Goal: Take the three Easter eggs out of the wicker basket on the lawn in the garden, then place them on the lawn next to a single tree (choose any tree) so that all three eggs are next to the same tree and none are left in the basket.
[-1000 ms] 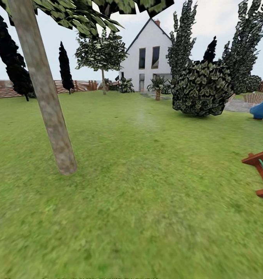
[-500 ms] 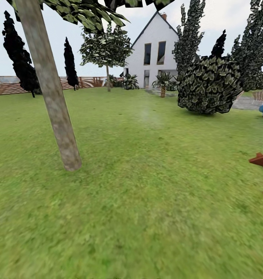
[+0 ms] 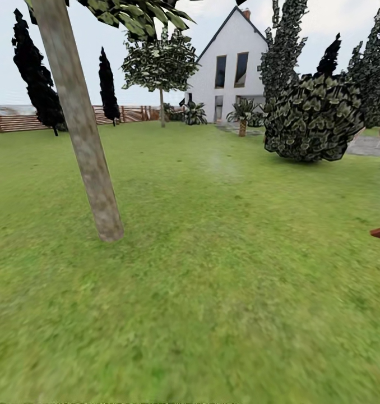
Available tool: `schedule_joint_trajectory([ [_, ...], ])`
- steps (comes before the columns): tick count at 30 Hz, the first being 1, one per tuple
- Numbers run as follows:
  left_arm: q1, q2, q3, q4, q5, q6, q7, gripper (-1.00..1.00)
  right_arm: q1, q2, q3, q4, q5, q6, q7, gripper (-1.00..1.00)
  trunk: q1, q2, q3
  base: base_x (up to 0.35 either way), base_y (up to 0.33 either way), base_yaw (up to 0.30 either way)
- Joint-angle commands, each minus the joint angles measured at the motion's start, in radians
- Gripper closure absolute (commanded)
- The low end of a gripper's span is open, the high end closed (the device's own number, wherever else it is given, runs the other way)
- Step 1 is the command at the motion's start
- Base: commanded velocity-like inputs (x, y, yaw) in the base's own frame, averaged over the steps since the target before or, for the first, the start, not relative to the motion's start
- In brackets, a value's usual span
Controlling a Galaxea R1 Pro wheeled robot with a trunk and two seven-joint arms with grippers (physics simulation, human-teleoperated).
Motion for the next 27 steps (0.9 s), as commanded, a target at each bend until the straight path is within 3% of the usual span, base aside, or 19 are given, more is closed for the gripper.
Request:
schedule_joint_trajectory([
  [1,0.0,0.0,0.001,0.0,0.001,-0.001,-0.002,-1.0,0.0,0.0,0.0,0.001,0.0,-0.003,0.0,-1.0,0.0,0.0,-0.003,0.0,0.0,0.082],
  [20,0.0,0.0,0.001,0.0,0.001,-0.001,-0.001,-1.0,0.0,0.002,0.004,-0.001,0.004,-0.014,0.007,-1.0,0.0,0.0,-0.007,0.001,0.0,0.01],
  [27,0.0,0.0,0.001,0.001,0.001,-0.001,0.0,-1.0,0.0,0.002,0.004,-0.001,0.004,-0.014,0.007,-1.0,0.0,0.0,-0.007,0.227,0.0,0.0],
])
